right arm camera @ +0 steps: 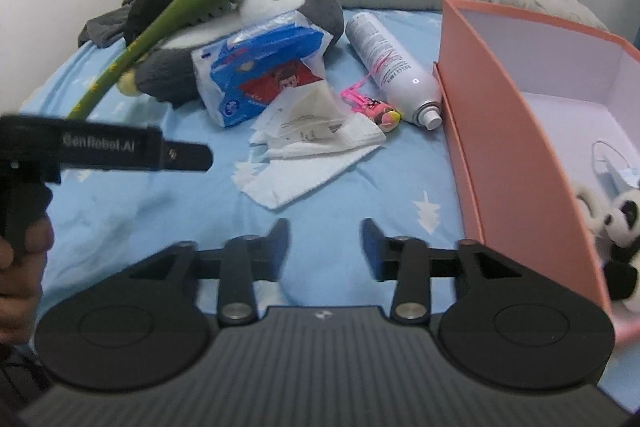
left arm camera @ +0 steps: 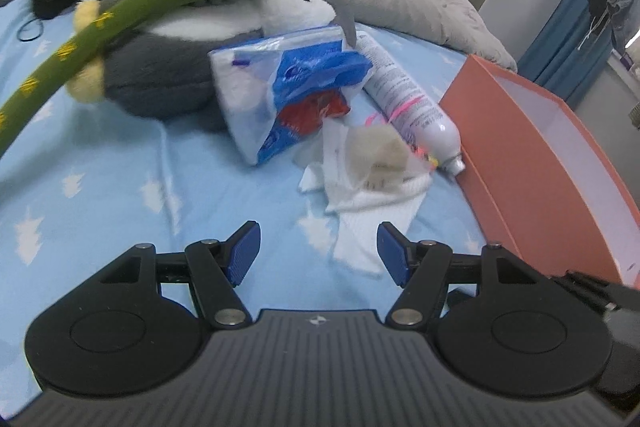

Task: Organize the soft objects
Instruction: 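Move the left tool to the wrapped beige pad while the right tool approaches the white wipe, then close the left tool on the wrapped pad while the right tool grasps the white wipe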

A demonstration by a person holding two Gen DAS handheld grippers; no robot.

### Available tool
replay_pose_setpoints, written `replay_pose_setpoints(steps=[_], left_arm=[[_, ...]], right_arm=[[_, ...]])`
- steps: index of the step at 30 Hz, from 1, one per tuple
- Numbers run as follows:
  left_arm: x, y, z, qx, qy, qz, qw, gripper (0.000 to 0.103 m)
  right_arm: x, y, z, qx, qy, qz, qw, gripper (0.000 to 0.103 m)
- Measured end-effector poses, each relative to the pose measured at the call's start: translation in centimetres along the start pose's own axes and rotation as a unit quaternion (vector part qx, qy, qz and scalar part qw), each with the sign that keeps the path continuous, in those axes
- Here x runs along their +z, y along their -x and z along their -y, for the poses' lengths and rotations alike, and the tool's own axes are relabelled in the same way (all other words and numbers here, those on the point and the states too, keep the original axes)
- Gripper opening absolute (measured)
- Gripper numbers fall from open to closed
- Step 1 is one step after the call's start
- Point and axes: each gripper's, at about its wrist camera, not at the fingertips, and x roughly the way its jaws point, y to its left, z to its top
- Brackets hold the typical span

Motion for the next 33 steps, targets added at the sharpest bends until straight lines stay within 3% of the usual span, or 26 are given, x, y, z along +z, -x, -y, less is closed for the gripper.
replay_pose_setpoints(steps=[2,7,15,17,19,21,22,23,25,33], left_arm=[[0.9,-1.0,0.1,-0.012,0.002,0.002,0.9999,0.07],[2.7,-4.0,0.6,-0.033,-0.008,0.002,0.9994,0.07],[3.9,-8.2,-0.3,-0.048,0.017,-0.018,0.9986,0.069],[4.0,-8.8,-0.6,-0.056,0.026,-0.022,0.9978,0.065],[4.0,-9.4,-0.8,-0.066,0.034,-0.031,0.9967,0.047],[4.0,-9.7,-0.7,-0.072,0.033,-0.033,0.9963,0.032],[4.0,-9.8,-0.6,-0.071,0.028,-0.033,0.9965,0.022],[3.9,-9.8,-0.4,-0.071,0.023,-0.032,0.9967,0.017],[3.9,-9.4,-0.2,-0.068,0.016,-0.026,0.9972,0.009],[3.0,-5.8,0.0,-0.071,0.018,0.001,0.9973,0.004]], right_arm=[[0.4,-1.1,0.2,-0.004,0.003,0.002,1.0,0.06],[1.4,-4.0,0.9,-0.002,-0.004,0.001,1.0,0.06],[3.6,-8.2,2.1,-0.022,-0.011,0.015,1.0,0.06],[3.9,-9.2,2.5,-0.023,-0.013,0.019,0.999,0.06],[4.1,-10.2,2.7,-0.022,-0.008,0.013,1.0,0.059],[4.3,-10.6,2.6,-0.008,-0.004,0.014,1.0,0.052],[4.4,-10.8,2.5,0.0,-0.004,0.014,1.0,0.043],[4.4,-10.9,2.4,0.005,-0.003,0.014,1.0,0.029],[4.4,-10.9,2.2,0.014,-0.004,0.009,1.0,0.014],[4.1,-8.8,1.7,0.009,-0.013,0.007,1.0,0.009]])
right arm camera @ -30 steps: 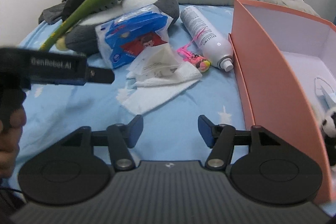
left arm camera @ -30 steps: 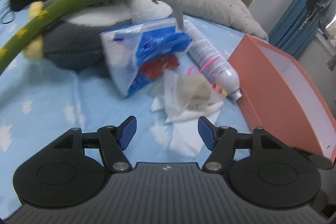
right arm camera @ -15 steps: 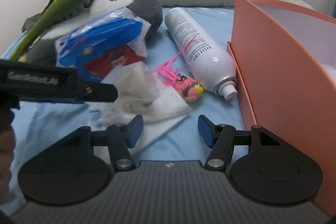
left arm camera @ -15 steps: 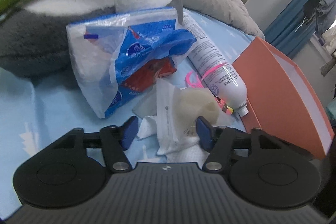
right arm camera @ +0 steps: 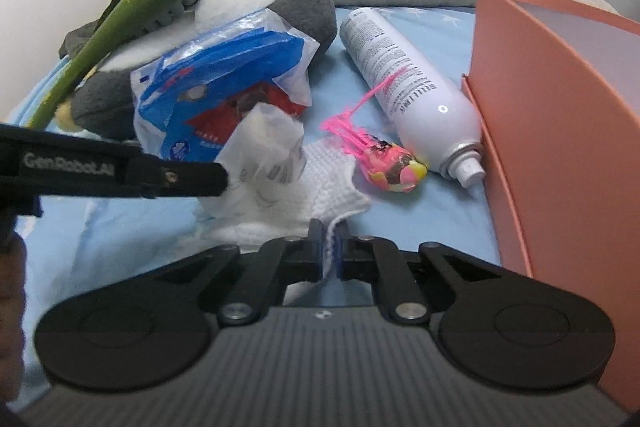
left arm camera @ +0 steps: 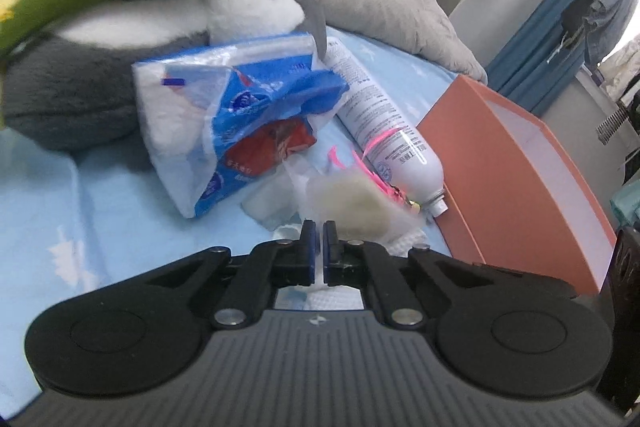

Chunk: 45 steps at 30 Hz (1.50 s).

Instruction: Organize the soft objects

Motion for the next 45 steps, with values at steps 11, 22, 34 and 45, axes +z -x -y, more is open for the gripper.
replay_pose_setpoints(steps=[11,22,34,45], left_arm=[[-3.0,4.7,-0.1,0.021,0.021,0.008,0.9995,0.002],[-4.6,6.7,-0.8,0.061,0.028,0.012,0.9977,0.001],[-6.8,10.3,-1.2,0.067,0.038,0.019,0.9968,0.0],[-10.6,13.9,0.4,0.068,0.032,0.007,0.9971,0.0]], right_arm=[[-2.3,4.4,0.3,0.008,-0.039,-0.004,0.999,0.003],[-1.5,3.2,0.8,0.003,-0.081,0.032,0.996,0.049],[-0.8,1.1,0.8,0.009,-0.11,0.012,0.994,0.007],[-5.5,8.8,0.7,0.014,-0.125,-0.006,0.992,0.007]])
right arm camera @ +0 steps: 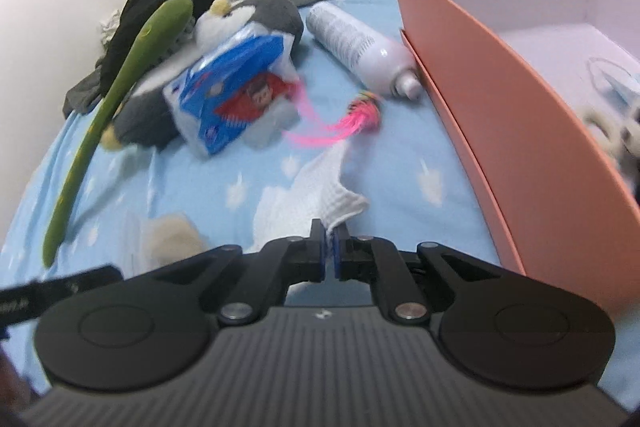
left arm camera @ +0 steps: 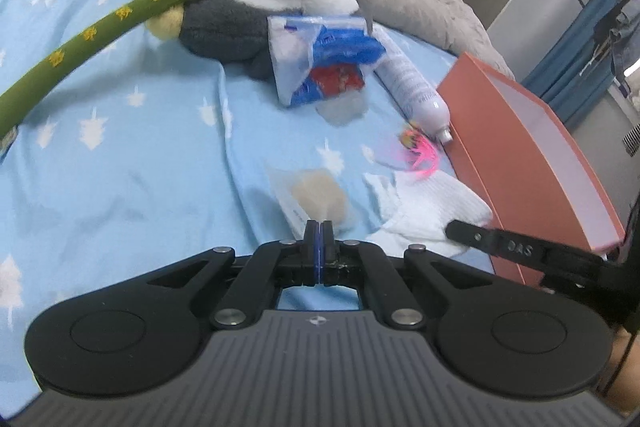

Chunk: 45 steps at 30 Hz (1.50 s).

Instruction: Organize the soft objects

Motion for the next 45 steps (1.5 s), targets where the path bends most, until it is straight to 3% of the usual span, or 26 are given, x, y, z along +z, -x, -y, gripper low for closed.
replay_pose_setpoints(steps=[11,13,14,15,16,17,20,22,27,28,30,38,41,45], left_arm=[[-2.3,0.7,1.2,-0.007,-0.015,-0.044,0.9989,0.002],[-2.4,0.3,1.5,0.009,-0.03,-0.059,0.9978,0.013],[-2.3,0.2,1.5,0.015,-0.033,-0.061,0.9975,0.021],[-2.3,0.3,1.5,0.019,-0.032,-0.061,0.9974,0.046],[-2.2,0.4,1.4,0.021,-0.031,-0.058,0.9976,0.059],[-2.1,0.7,1.4,0.022,-0.033,-0.049,0.998,0.059],[-1.6,1.0,1.6,0.027,-0.052,-0.042,0.9974,0.059],[-0.8,1.0,1.5,0.034,-0.069,-0.036,0.9964,0.065],[1.4,0.2,1.0,0.039,-0.069,-0.012,0.9968,0.067],[1.7,-0.1,1.0,0.036,-0.065,-0.011,0.9972,0.067],[2.2,-1.0,1.0,0.029,-0.052,-0.014,0.9981,0.067],[2.0,-5.0,0.5,0.058,-0.006,-0.034,0.9977,0.066],[2.0,-5.6,0.5,0.067,-0.005,-0.029,0.9973,0.057],[2.1,-6.1,0.6,0.073,-0.009,-0.029,0.9969,0.046]], right_arm=[[-4.2,3.8,1.6,-0.012,-0.002,-0.033,0.999,0.012],[-4.2,4.0,1.4,-0.012,0.009,-0.032,0.999,0.014],[-4.2,4.1,1.2,-0.016,0.017,-0.03,0.999,0.025],[-4.2,4.3,0.9,-0.019,0.025,-0.025,0.999,0.033],[-4.2,4.6,0.7,-0.02,0.032,-0.019,0.999,0.048],[-4.2,4.9,0.6,-0.019,0.039,-0.012,0.999,0.053],[-4.2,5.5,-0.1,-0.028,0.064,0.004,0.998,0.053],[-4.1,5.8,-0.5,-0.033,0.081,0.019,0.996,0.053],[-3.8,5.5,-1.4,-0.056,0.118,0.047,0.99,0.053],[-3.7,5.4,-1.4,-0.056,0.119,0.051,0.99,0.057],[-3.7,5.1,-1.3,-0.054,0.114,0.054,0.991,0.064],[-3.9,1.1,0.0,-0.037,0.079,0.043,0.995,0.064],[-4.6,-0.3,0.1,-0.056,0.093,0.046,0.993,0.063],[-4.7,-0.6,0.3,-0.046,0.094,0.052,0.993,0.057]])
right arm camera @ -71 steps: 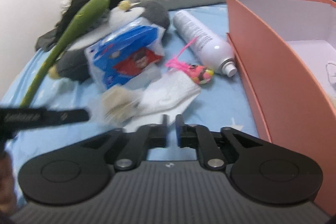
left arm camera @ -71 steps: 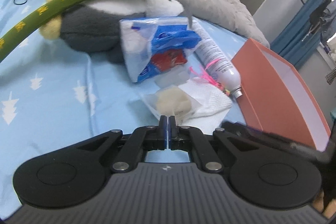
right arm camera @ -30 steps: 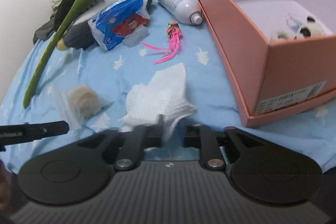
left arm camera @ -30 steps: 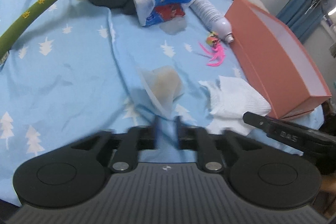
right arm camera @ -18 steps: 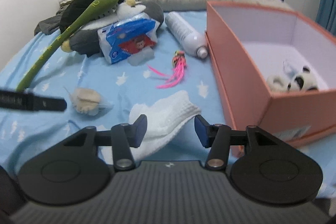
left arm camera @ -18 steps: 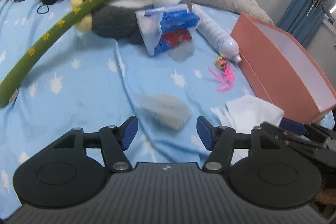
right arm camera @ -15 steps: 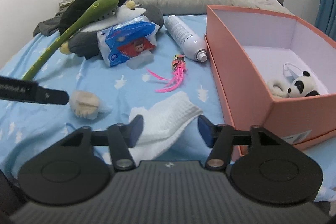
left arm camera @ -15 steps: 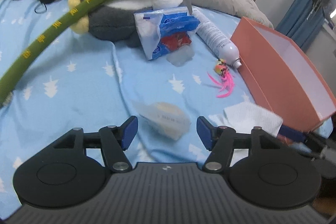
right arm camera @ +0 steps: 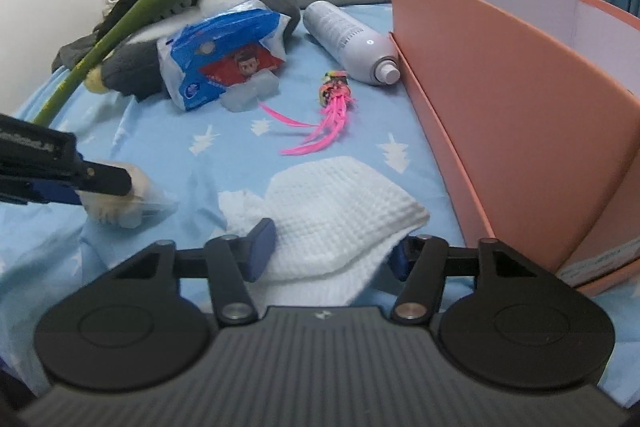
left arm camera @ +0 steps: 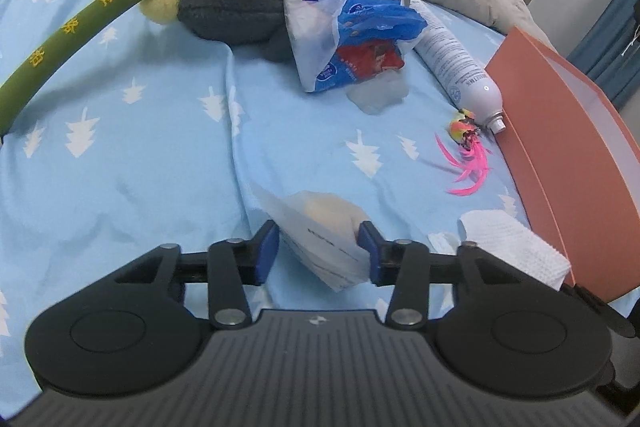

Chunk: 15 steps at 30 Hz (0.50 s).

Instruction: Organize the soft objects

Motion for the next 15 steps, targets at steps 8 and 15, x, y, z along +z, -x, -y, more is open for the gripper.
replay_pose_setpoints(steps=[8,15], left_arm=[[-0.4,0.6,1.1,-0.008,-0.019,0.009,0.9998,0.029],[-0.5,2.5,1.8,-0.016,-0.033,0.02,0.9991,0.026]], right_arm=[[0.0,0.8,-1.3,0.019,0.029,-0.002,0.999,0.013],[0.7,2.4,-0.6,0.023,0.008,0.003,1.0,0.011]])
